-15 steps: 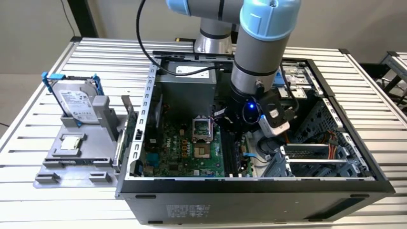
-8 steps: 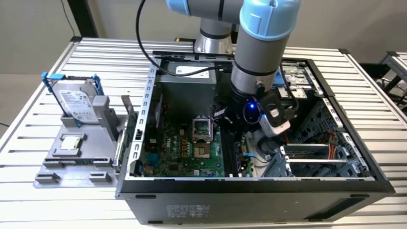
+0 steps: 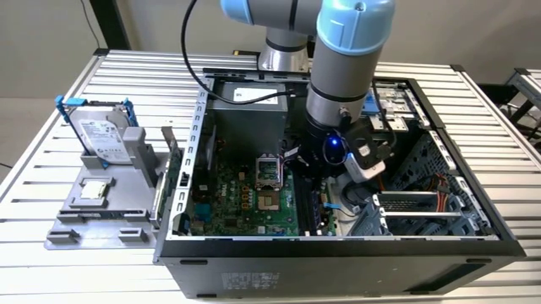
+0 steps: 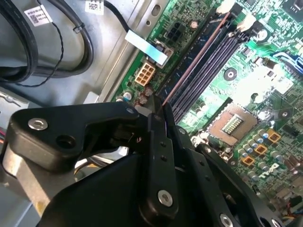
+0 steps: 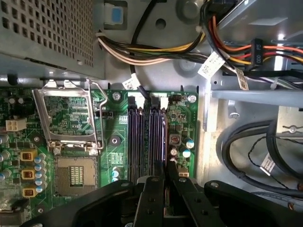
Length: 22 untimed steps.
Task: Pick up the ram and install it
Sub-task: 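Insert the ram into the slot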
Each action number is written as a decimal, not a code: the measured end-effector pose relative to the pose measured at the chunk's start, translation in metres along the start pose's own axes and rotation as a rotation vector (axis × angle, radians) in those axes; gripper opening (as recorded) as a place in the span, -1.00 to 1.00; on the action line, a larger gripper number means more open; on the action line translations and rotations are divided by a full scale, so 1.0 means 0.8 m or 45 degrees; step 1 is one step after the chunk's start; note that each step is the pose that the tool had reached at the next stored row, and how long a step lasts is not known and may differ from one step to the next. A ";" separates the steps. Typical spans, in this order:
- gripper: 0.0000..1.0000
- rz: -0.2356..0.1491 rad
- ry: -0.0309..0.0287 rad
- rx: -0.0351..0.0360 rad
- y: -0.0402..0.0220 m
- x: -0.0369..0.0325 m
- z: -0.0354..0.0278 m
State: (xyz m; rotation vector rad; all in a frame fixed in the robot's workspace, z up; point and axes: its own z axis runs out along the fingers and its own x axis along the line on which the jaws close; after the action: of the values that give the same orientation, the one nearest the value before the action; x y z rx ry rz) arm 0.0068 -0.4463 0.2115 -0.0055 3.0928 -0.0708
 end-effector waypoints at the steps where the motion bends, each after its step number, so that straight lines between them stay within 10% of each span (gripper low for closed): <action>1: -1.00 0.000 -0.0001 0.0004 0.0011 0.0000 0.0022; 7: -1.00 0.000 0.0022 -0.0016 0.0020 0.0000 0.0045; 8: 1.00 -0.001 0.0015 -0.0051 0.0026 -0.0002 0.0055; 11: 1.00 -0.001 0.0038 -0.0018 0.0016 0.0000 0.0045; 19: 1.00 0.003 0.0042 -0.0043 -0.0004 -0.0020 -0.0391; 22: 1.00 0.003 0.0042 -0.0045 -0.0005 -0.0023 -0.0428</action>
State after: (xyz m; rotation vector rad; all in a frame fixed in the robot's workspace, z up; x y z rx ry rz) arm 0.0070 -0.4452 0.2458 -0.0018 3.0962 -0.0654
